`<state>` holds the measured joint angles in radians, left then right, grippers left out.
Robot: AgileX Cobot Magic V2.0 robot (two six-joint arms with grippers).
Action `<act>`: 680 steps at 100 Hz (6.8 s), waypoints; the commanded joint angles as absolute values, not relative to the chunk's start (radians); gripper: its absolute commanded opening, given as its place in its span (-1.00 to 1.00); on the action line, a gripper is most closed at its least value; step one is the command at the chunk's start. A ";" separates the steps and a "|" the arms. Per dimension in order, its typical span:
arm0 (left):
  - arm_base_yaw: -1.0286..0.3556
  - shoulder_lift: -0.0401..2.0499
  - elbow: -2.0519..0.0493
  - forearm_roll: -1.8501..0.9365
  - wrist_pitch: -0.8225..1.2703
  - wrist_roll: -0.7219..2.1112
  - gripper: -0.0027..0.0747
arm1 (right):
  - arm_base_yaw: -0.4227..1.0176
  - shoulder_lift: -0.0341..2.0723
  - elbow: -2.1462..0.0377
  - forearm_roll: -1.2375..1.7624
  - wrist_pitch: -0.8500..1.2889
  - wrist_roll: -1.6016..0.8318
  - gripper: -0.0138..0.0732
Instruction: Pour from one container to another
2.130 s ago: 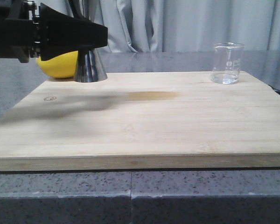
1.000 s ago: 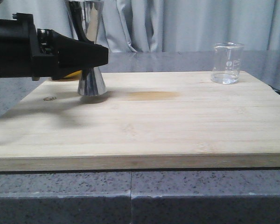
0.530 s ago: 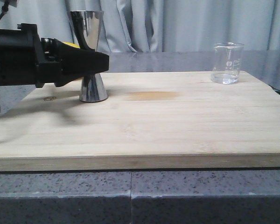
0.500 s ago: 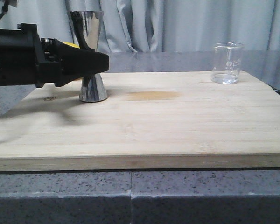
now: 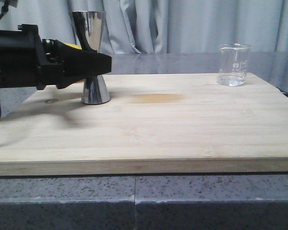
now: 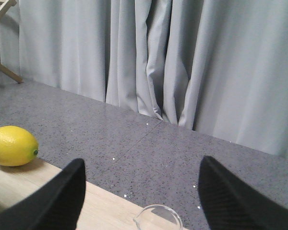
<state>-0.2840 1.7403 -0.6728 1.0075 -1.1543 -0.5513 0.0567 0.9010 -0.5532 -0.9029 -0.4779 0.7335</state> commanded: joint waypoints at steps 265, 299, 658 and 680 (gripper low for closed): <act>-0.283 1.710 -0.699 0.982 -1.352 -0.553 -0.73 | 0.056 0.887 -0.576 -0.888 -0.522 0.734 0.38; -0.283 1.710 -0.699 0.982 -1.354 -0.553 -0.30 | 0.056 0.887 -0.576 -0.888 -0.522 0.734 0.38; 0.064 1.005 -0.699 0.878 -0.726 -0.771 -0.12 | 0.052 0.889 -0.691 -0.885 -0.217 0.674 0.37; 0.064 0.870 -0.699 0.876 -0.625 -0.863 -0.12 | 0.052 0.883 -0.691 -0.889 -0.216 0.672 0.37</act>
<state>0.0630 0.9225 -0.6761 0.9291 -0.6460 -0.8203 0.0567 0.9010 -0.6532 -0.8955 -0.1775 0.6812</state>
